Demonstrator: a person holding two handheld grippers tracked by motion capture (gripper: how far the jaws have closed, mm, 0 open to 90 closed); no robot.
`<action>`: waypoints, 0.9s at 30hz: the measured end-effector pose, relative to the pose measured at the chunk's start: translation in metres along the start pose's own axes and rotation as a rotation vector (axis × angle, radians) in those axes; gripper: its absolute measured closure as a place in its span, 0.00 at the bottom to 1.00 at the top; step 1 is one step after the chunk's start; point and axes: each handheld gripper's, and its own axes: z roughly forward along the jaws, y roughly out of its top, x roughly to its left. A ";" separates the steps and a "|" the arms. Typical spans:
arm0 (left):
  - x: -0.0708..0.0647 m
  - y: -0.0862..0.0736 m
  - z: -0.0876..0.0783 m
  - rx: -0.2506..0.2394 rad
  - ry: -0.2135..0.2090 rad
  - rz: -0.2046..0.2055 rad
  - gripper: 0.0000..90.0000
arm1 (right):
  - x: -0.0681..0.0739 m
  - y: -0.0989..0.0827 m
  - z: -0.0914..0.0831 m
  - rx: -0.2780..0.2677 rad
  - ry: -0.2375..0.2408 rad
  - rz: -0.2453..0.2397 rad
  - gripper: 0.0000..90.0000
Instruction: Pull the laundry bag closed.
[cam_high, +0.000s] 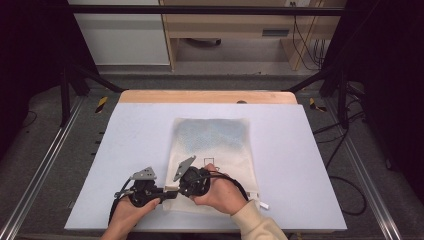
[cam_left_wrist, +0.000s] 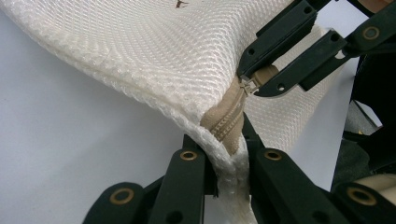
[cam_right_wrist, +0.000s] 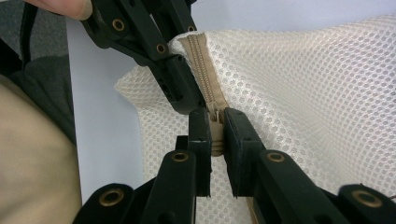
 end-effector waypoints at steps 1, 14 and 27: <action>0.000 0.000 0.000 0.001 0.000 0.001 0.94 | 0.000 0.000 0.000 -0.002 0.002 0.000 0.91; -0.001 0.001 -0.001 -0.003 -0.004 0.009 0.94 | -0.002 -0.006 -0.006 0.004 -0.003 0.014 0.91; 0.000 0.000 -0.002 -0.004 0.004 0.002 0.94 | -0.008 -0.018 -0.013 0.014 -0.025 0.047 0.91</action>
